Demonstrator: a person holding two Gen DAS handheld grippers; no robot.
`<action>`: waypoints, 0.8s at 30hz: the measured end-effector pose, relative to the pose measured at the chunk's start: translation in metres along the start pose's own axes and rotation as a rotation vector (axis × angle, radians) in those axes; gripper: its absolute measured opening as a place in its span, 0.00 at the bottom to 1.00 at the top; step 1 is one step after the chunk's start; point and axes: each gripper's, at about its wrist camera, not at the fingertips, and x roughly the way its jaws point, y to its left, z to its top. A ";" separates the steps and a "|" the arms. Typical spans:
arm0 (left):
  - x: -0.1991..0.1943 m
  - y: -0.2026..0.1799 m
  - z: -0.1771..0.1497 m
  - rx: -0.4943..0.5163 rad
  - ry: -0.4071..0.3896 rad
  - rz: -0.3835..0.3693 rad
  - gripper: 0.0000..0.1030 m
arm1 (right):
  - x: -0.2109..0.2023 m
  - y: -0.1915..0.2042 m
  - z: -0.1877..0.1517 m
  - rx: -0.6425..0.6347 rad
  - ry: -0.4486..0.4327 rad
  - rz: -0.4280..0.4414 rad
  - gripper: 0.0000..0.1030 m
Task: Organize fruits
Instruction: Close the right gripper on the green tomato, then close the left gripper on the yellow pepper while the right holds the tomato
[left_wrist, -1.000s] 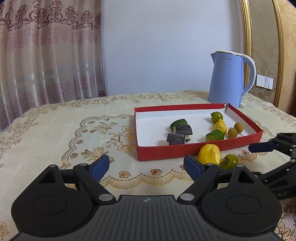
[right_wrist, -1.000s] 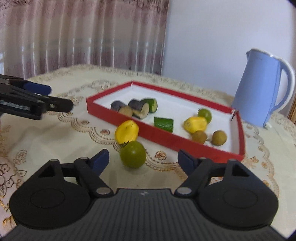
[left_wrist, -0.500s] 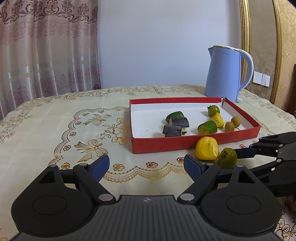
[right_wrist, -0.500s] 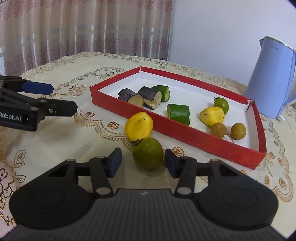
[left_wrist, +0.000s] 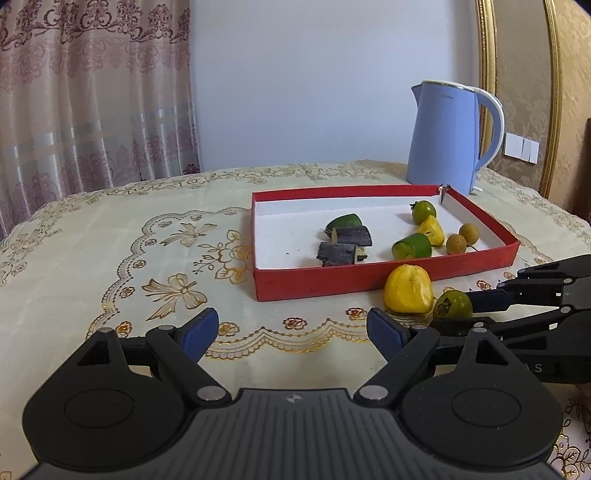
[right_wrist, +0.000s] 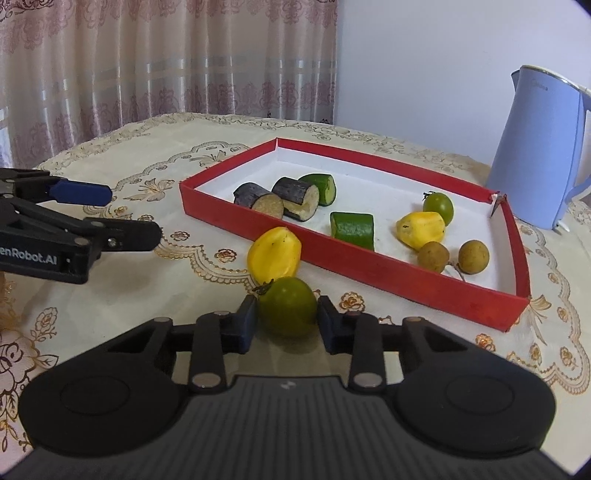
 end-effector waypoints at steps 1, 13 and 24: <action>0.001 -0.002 0.000 0.004 0.001 -0.001 0.85 | -0.002 0.000 0.000 -0.001 -0.006 0.000 0.31; 0.025 -0.048 0.011 0.061 0.024 -0.052 0.85 | -0.059 -0.038 -0.015 0.048 -0.084 -0.085 0.31; 0.066 -0.091 0.026 0.058 0.076 -0.024 0.85 | -0.084 -0.076 -0.041 0.115 -0.088 -0.126 0.31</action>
